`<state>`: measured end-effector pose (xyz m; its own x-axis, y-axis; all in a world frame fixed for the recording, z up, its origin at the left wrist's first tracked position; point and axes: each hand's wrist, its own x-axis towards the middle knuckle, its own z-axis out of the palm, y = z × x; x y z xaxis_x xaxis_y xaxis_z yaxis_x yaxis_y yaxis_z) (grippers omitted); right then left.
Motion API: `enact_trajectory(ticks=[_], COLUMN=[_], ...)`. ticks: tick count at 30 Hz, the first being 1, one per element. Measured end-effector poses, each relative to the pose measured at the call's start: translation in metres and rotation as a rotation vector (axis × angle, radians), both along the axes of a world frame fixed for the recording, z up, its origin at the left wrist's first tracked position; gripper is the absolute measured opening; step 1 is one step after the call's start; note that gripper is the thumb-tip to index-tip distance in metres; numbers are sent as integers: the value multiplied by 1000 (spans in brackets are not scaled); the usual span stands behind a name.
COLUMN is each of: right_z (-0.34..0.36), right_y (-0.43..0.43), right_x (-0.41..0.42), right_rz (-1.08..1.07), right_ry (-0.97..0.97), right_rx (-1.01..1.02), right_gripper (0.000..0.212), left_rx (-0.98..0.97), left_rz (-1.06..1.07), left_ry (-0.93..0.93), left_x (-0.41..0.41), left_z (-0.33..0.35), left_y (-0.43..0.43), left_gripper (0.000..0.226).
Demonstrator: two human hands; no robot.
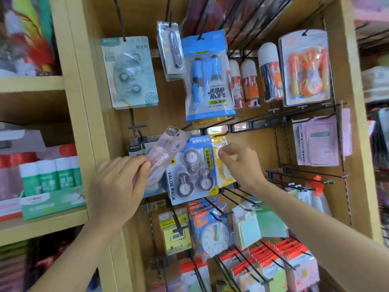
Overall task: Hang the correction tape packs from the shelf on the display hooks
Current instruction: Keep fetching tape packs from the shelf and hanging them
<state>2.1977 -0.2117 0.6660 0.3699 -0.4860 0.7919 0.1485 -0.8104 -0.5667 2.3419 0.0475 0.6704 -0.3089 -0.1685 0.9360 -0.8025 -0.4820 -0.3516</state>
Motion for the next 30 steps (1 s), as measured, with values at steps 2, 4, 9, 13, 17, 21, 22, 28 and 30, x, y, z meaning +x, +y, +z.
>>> enact_trajectory(ticks=[2, 4, 9, 13, 17, 21, 22, 28, 30], right_z=[-4, -5, -2, 1, 0, 1, 2, 15, 20], right_y=[28, 55, 94, 99, 99, 102, 103, 111, 112], right_x=[-4, -3, 8, 10, 12, 20, 24, 43, 50], right_rz=[220, 469, 725, 717, 634, 548, 530, 452, 426], right_ry=[-50, -8, -27, -112, -95, -99, -99, -135, -147], right_rx=[43, 132, 362, 400, 382, 361, 360, 369, 364], right_gripper=[12, 13, 10, 12, 16, 18, 18, 18, 16], left_rx=[3, 12, 28, 124, -15, -70, -49, -40, -52], left_rz=[-34, -68, -166, -114, 40, 261, 299, 345, 324], left_ry=[34, 78, 188, 151, 171, 362, 369, 385, 383], left_x=[0, -1, -5, -6, -8, 2, 5, 8, 10], left_z=[0, 1, -3, -15, -9, -2, -4, -12, -14], left_y=[1, 2, 6, 17, 37, 47, 47, 46, 48], left_gripper=[31, 36, 28, 31, 36, 72, 75, 77, 76])
